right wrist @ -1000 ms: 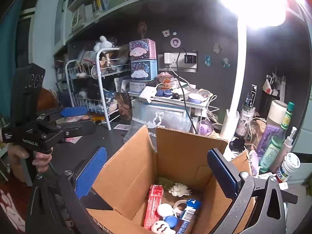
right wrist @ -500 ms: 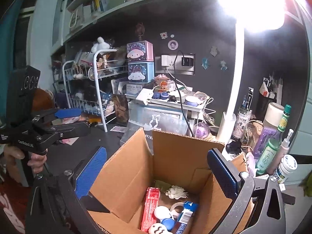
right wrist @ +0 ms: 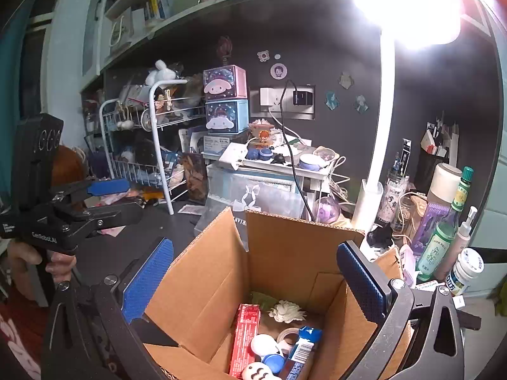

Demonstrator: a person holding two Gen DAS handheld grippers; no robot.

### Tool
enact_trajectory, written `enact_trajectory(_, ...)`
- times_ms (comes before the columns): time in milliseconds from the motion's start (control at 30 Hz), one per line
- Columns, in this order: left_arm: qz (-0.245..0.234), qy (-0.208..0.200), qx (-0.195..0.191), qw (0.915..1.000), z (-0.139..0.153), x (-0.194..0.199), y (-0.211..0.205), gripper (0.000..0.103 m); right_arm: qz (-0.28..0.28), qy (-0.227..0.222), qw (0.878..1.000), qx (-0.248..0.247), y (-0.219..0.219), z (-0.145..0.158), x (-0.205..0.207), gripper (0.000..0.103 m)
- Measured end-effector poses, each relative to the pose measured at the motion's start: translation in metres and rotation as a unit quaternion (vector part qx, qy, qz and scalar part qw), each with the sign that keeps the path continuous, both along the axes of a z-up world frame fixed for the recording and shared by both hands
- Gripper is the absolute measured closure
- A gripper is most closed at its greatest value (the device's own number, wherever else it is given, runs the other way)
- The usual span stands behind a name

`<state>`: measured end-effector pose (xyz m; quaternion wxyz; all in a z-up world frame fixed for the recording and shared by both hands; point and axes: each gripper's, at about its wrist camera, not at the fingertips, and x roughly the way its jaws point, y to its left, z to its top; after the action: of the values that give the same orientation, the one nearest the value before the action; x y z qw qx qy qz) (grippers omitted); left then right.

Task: Organize objects

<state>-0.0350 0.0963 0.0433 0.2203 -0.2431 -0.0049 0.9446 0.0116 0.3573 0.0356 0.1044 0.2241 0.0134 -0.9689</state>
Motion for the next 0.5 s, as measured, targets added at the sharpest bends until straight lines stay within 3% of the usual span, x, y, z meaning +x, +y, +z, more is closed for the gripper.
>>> enact_trajectory(500,0.003,-0.001,-0.009,1.0000,-0.0026,-0.0025,0.0010,0.001,-0.007,-0.003,1.000,-0.002,-0.0034,0.0018,-0.0001,0.000)
